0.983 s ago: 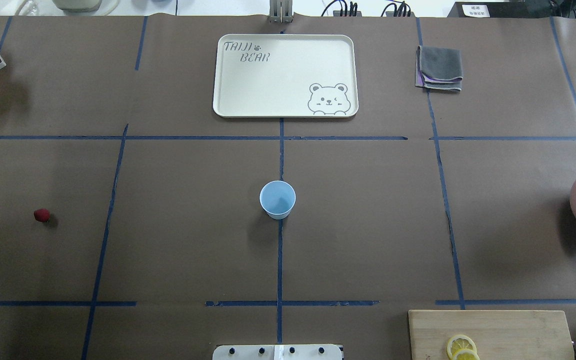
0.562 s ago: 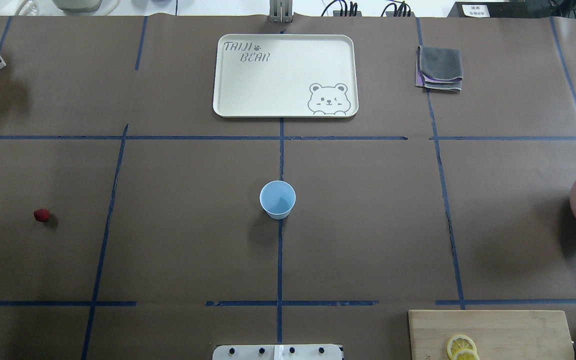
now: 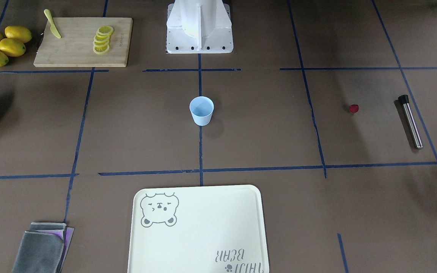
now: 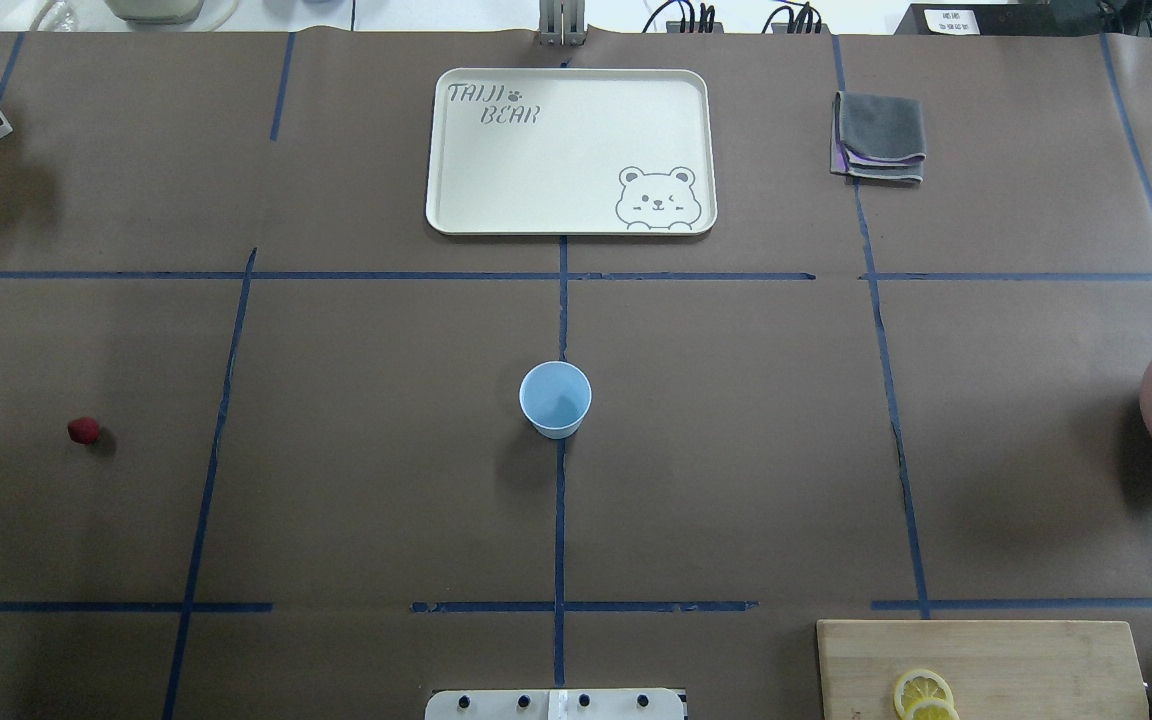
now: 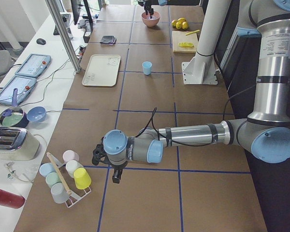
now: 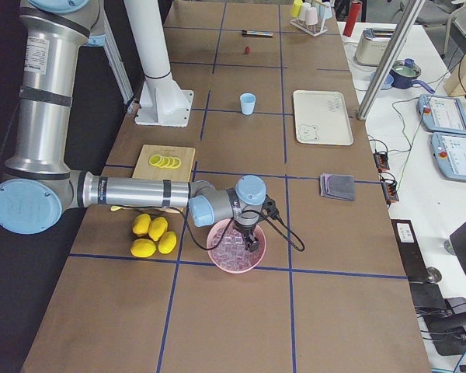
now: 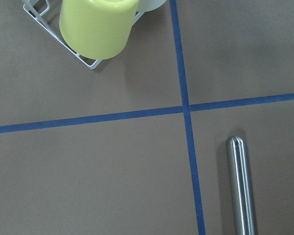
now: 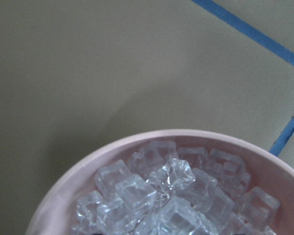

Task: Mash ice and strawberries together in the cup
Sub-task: 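Grasp an ice cube from the pink bowl with the right gripper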

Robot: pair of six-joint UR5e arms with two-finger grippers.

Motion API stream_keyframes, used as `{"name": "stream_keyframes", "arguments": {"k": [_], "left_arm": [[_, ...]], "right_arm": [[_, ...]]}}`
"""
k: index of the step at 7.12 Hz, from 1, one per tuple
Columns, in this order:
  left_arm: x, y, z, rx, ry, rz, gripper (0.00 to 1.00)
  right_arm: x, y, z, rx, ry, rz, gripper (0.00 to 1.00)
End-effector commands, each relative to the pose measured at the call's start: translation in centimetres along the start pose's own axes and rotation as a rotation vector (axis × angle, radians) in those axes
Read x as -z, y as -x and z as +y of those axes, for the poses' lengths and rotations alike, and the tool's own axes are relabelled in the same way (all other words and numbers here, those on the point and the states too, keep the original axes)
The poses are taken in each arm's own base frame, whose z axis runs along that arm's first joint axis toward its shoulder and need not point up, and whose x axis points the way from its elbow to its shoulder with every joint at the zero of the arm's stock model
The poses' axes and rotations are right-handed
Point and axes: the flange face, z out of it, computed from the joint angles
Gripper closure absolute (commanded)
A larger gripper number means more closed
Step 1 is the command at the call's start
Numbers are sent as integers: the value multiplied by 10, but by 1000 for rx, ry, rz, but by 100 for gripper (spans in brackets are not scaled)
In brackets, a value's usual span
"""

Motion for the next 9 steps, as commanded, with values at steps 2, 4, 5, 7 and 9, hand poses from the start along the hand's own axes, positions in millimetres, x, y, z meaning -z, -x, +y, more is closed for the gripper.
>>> {"name": "stream_keyframes", "arguments": {"k": [2,4,5,7,9], "left_arm": [[0,0,0,-1,-1,0,0],[0,0,0,-1,-1,0,0],[1,-1,0,-2,-2,0,0],[1,-1,0,-2,-2,1,0],[1,-1,0,-4,-2,1,0]], "right_arm": [[-5,0,1,5,13,10,69],[-3,1,0,8,8,11,90],[0,3,-2,13,2,12,92],[24,10,-18,7,-45,22,92],[50,13,-41,-255,-110,26,92]]}}
